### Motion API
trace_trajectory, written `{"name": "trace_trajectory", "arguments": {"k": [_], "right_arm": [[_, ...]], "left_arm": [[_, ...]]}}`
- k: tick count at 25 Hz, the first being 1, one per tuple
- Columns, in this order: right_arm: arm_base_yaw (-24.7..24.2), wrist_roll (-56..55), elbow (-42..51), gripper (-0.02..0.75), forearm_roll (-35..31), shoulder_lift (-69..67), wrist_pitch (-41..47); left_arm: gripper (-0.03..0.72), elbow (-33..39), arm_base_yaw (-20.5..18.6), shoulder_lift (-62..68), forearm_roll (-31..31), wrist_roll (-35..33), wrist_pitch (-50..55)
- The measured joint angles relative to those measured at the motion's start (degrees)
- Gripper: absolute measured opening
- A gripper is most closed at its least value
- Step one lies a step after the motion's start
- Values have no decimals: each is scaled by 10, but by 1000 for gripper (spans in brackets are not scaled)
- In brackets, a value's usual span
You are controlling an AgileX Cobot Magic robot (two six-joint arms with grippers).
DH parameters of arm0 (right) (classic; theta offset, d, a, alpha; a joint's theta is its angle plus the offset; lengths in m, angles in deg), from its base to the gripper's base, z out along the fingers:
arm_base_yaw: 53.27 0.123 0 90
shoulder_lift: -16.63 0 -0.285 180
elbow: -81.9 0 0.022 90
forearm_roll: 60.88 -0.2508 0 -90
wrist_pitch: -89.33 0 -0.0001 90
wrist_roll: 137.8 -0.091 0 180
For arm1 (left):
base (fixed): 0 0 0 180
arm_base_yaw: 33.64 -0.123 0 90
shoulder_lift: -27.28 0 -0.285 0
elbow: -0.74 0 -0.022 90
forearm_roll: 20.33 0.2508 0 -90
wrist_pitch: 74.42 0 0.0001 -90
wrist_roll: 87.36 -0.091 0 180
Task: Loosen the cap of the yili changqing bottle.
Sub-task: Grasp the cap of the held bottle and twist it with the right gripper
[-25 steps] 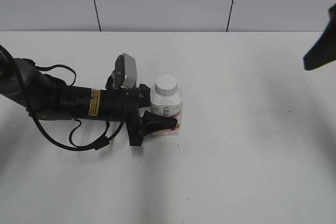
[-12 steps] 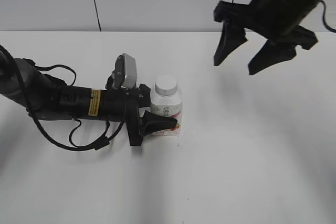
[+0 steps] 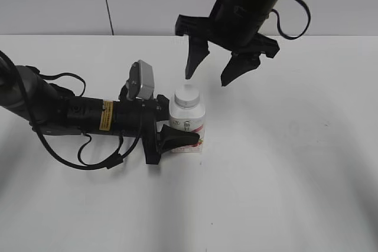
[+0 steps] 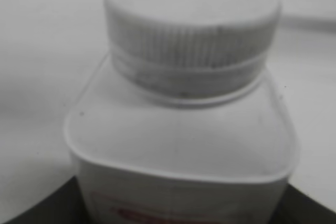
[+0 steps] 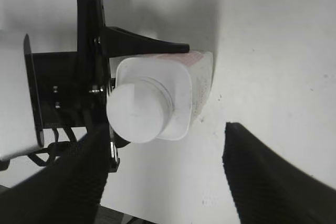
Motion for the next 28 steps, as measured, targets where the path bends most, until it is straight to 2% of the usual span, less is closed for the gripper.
{"name": "trace_trajectory", "arguments": {"k": [28], "right_arm": [[41, -3, -12, 532, -6, -55, -37]], "left_arm": [[409, 0, 0, 0, 1, 0, -1]]}}
